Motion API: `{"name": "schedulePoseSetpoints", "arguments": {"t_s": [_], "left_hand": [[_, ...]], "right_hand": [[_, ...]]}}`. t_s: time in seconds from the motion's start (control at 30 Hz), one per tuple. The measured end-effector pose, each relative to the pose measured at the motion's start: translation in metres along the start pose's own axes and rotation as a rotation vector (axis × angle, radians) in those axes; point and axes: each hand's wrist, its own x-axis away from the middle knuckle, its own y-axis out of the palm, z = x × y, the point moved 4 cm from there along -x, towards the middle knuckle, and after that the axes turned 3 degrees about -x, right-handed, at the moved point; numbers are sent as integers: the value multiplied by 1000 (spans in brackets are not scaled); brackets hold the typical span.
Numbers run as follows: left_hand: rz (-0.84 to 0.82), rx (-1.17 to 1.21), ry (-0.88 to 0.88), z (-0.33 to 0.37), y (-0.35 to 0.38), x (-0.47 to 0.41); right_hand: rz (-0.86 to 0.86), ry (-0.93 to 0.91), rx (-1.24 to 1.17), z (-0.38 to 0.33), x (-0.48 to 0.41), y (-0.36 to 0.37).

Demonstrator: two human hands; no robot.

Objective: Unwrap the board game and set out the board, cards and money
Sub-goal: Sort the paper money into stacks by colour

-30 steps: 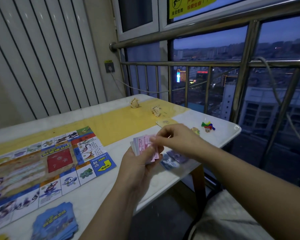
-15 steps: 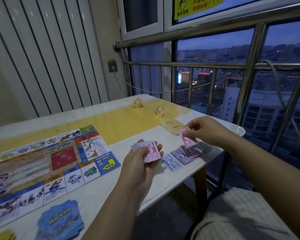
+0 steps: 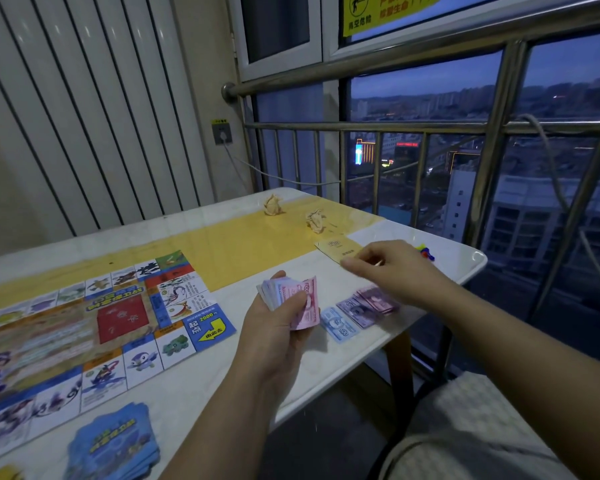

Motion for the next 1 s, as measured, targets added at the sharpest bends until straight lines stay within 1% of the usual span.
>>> {"name": "schedulePoseSetpoints", "arguments": {"t_s": [0.07,0.13,0.2,0.27,0.37,0.43,0.57,0.67,0.77,0.87,0.93,1.0], "left_hand": [[-37,-48,22,2,2,2],[-58,-74,42,2,3,4],[-62,-63,32,2,2,4],[-67,-1,-14,2,3,3],[-11,111,-104,0,0,-2],[-8,60,-77,0,1,-2],[-44,-96,37,2,2,1],[-25,-112,73,4,6,5],[23,-138,66,3,9,4],[74,-176,60,2,14,3],[62,-204,47,3,23,3],[50,-172,-18,4,34,2]], "right_hand": [[-135,-11,-60,-21,9,16],[-193,-35,-73,-31,12,30],[-196,-30,-116,-33,10,36],[-182,-11,-154,-30,8,32],[-135,50,-204,-23,6,15],[-151,74,-234,-20,8,12],[-183,56,-313,-25,15,24],[-149,54,-375,-26,20,31],[-113,54,-388,-25,22,35],[-119,87,-404,-22,23,35],[-130,122,-416,-20,20,30],[-117,126,-414,-20,14,18]]}}
